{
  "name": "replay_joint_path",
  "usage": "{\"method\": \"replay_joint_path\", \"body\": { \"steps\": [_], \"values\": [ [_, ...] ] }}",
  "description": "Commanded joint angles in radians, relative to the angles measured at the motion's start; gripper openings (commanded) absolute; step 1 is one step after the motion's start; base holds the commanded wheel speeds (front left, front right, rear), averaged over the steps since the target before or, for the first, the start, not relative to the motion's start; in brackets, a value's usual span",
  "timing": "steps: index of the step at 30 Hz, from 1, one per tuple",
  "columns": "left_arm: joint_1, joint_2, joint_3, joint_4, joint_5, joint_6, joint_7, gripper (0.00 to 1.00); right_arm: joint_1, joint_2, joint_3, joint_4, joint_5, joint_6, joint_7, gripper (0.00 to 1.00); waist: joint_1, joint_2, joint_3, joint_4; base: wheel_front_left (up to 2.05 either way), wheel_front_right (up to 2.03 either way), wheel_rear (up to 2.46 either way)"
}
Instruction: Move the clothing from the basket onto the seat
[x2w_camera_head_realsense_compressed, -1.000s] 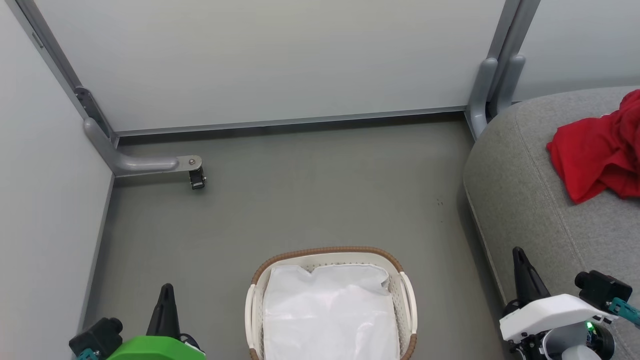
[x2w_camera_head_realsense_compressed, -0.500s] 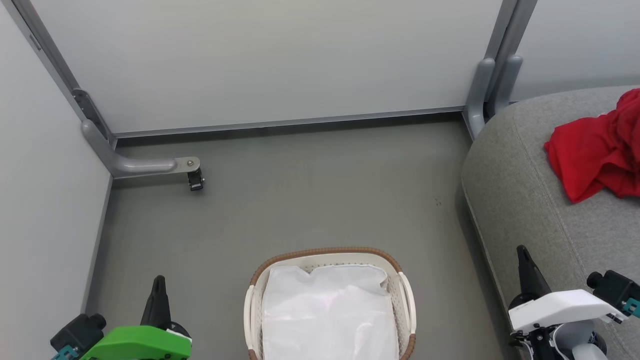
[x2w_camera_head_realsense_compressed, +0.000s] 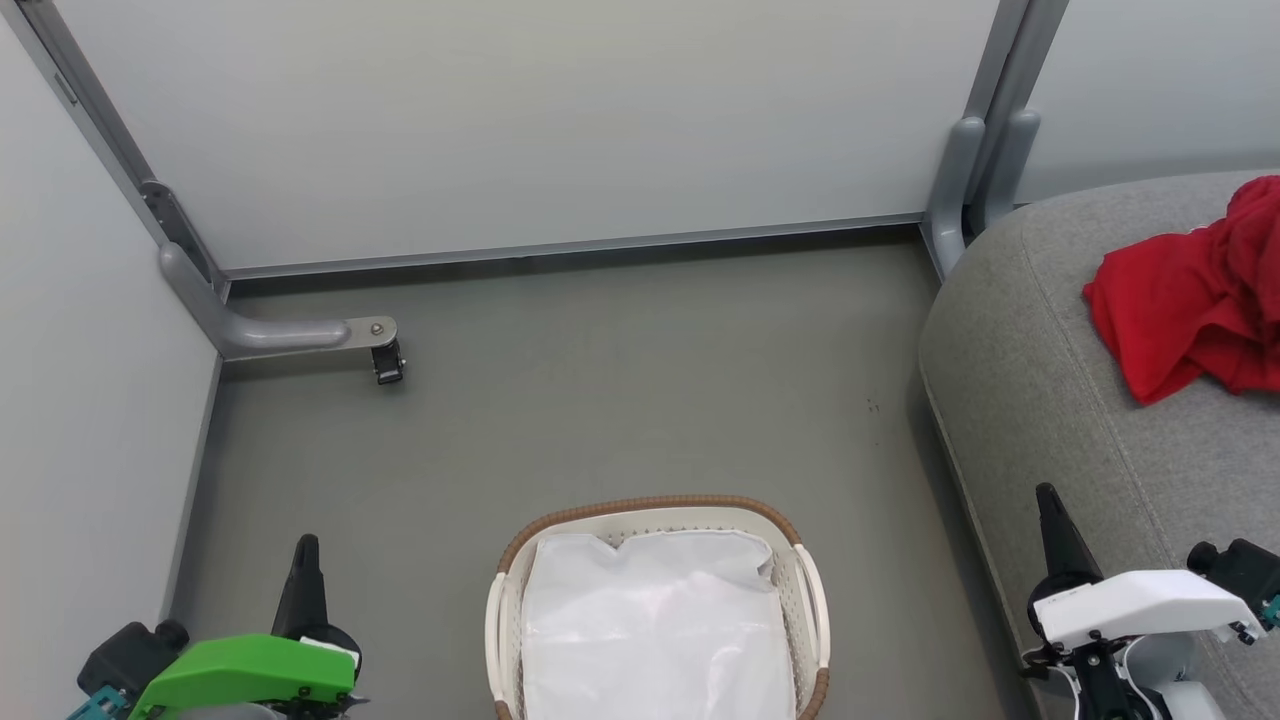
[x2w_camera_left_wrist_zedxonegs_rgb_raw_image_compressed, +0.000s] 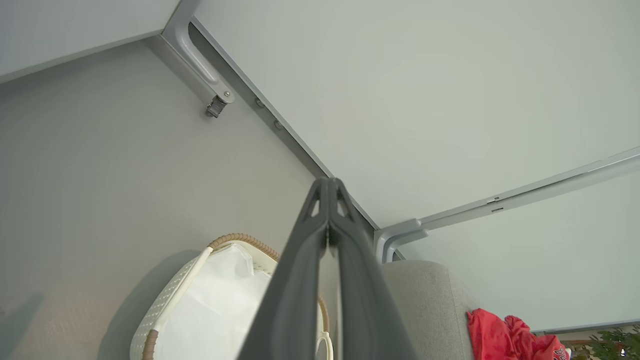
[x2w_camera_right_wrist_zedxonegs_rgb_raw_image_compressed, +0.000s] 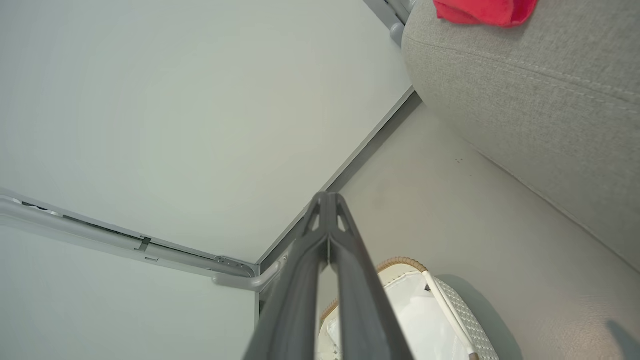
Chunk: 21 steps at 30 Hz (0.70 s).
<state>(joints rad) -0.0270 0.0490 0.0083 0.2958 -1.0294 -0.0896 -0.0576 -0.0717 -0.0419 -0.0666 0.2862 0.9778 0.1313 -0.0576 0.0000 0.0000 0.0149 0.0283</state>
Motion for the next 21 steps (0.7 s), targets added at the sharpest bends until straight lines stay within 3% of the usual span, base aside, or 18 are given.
{"method": "replay_joint_path", "body": {
  "steps": [1, 21],
  "values": [
    [-0.027, 0.002, 0.010, -0.015, -0.030, -0.008, 0.007, 0.00, -0.020, -0.007, -0.006, -0.015, 0.031, 0.000, 0.008, 0.00, 0.0000, 0.0000, 0.000, -0.001, 0.00, 0.00, 0.00],
    [-0.048, 0.002, 0.044, -0.028, -0.216, -0.020, 0.064, 0.00, -0.029, -0.008, -0.020, -0.025, 0.234, 0.000, 0.064, 0.00, 0.0000, 0.0000, -0.003, -0.008, 0.00, 0.00, 0.00]
  ]
}}
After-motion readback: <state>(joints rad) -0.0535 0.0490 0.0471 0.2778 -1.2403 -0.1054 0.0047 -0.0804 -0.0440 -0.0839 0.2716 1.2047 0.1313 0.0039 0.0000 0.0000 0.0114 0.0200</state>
